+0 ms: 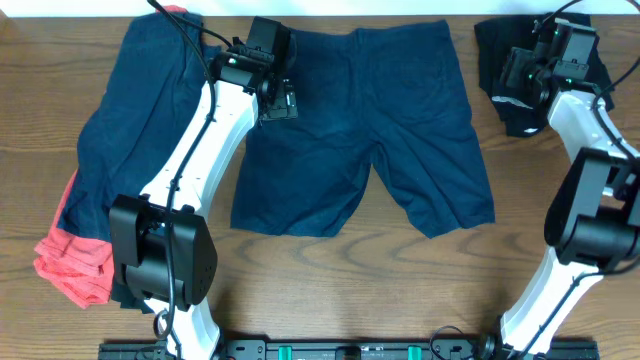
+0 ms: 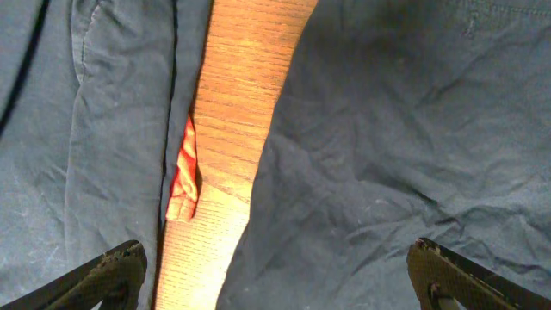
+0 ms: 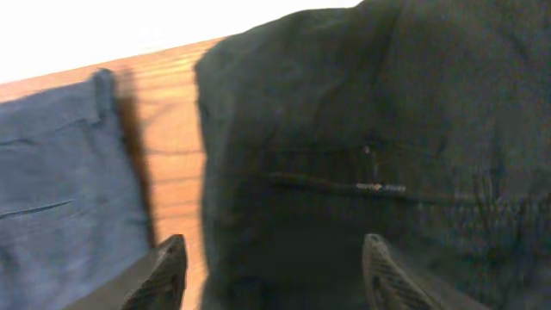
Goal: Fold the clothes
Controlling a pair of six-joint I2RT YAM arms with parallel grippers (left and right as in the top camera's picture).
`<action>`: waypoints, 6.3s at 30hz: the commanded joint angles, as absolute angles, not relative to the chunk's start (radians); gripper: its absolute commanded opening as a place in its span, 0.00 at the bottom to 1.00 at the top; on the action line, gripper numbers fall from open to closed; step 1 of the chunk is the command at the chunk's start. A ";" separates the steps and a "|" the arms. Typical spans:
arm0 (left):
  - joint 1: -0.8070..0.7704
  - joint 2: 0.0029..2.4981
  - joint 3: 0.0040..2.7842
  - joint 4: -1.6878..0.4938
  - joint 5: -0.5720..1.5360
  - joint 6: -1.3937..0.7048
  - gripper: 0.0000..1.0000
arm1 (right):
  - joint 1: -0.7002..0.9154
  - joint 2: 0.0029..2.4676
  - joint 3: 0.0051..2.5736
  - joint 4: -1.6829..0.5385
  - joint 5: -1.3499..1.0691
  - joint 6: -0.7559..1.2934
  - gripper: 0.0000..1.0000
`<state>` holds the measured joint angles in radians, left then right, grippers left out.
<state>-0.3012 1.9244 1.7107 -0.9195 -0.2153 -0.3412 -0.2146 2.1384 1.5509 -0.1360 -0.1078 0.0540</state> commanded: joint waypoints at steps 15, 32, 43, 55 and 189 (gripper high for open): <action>-0.298 1.942 1.705 -0.923 -0.216 -0.354 0.98 | -0.268 2.383 1.580 -0.055 -0.093 -0.018 0.73; -0.298 1.942 1.705 -0.918 -0.216 -0.359 0.98 | -0.325 2.402 1.580 -0.068 -0.113 -0.070 0.75; -0.298 1.942 1.705 -0.898 -0.216 -0.362 0.98 | -0.305 2.402 1.594 0.057 -0.113 -0.094 0.75; -0.297 1.942 1.705 -0.896 -0.191 -0.360 0.98 | -0.279 2.399 1.802 -0.108 -0.142 -0.113 0.88; -0.184 2.278 1.832 -0.720 0.025 -0.066 0.06 | 0.102 2.205 2.402 -1.191 -0.373 -0.178 0.98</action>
<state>-0.2024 2.3314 1.8248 -0.6697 0.1364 -0.0303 0.0895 2.1990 2.4351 -1.2003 -0.3653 -0.2016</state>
